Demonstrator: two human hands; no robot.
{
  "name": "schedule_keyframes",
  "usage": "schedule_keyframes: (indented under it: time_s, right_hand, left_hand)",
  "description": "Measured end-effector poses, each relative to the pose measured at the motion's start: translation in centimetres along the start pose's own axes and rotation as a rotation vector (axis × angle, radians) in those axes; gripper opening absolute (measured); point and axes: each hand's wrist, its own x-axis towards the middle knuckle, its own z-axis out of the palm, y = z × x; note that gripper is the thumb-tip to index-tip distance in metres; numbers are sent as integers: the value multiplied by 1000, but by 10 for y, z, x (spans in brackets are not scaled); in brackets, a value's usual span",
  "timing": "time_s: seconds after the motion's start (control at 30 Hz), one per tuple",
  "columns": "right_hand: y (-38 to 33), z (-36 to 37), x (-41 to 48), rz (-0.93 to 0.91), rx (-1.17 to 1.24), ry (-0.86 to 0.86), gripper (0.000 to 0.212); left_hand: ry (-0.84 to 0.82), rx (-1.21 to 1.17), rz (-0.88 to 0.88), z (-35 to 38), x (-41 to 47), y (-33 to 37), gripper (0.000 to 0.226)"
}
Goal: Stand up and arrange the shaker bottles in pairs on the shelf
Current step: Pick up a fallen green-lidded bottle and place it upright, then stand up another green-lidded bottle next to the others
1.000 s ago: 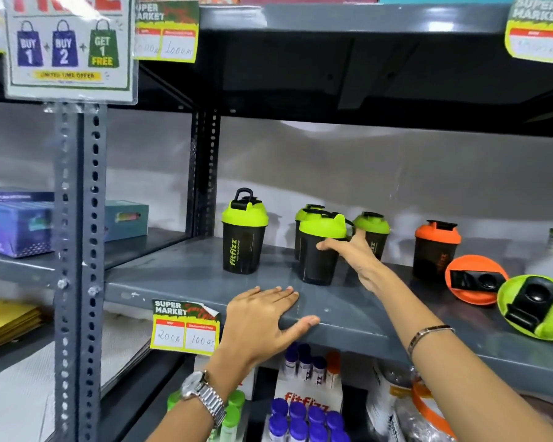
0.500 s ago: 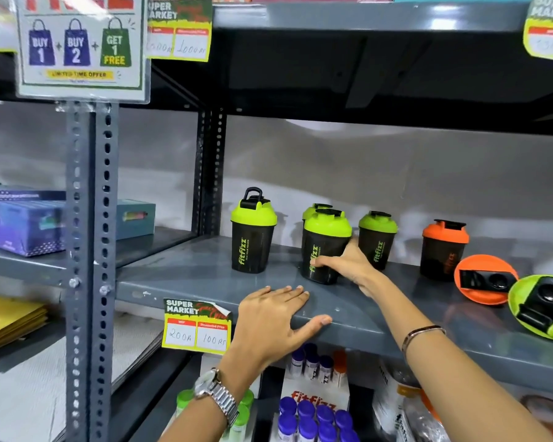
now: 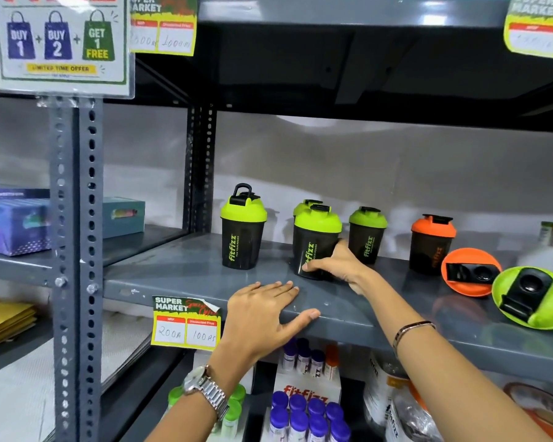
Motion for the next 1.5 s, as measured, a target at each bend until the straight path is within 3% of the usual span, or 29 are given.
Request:
schedule_keyframes:
  time_s: [0.13, 0.27, 0.4, 0.53, 0.6, 0.73, 0.87, 1.07, 1.27, 1.5]
  right_hand:
    - [1, -12, -14, -14, -22, -10, 111]
    - [1, -42, -43, -180, -89, 76, 95]
    - [3, -88, -81, -444, -315, 334, 78]
    - [21, -161, -112, -455, -597, 559, 72]
    - [36, -205, -124, -339, -594, 513, 77]
    - [68, -272, -139, -147, -485, 323, 113]
    - [95, -279, -140, -69, -471, 142, 107]
    - [112, -276, -125, -132, -550, 165, 118]
    - [111, -272, -135, -188, -631, 247, 100]
    - [56, -224, -150, -246, -450, 434, 95]
  left_hand:
    - [10, 6, 10, -1, 0, -1, 73]
    - [93, -5, 7, -3, 3, 9, 69]
    - [148, -53, 72, 7, 14, 50, 57]
    - [63, -129, 210, 27, 21, 106, 57]
    - [28, -56, 244, 34, 22, 116, 55]
    - [4, 21, 259, 41, 23, 117, 55]
    - [45, -2, 245, 43, 20, 119, 53]
    - [63, -14, 232, 41, 20, 121, 52]
    - [46, -12, 220, 38, 19, 122, 52]
    - [49, -25, 231, 33, 15, 109, 55]
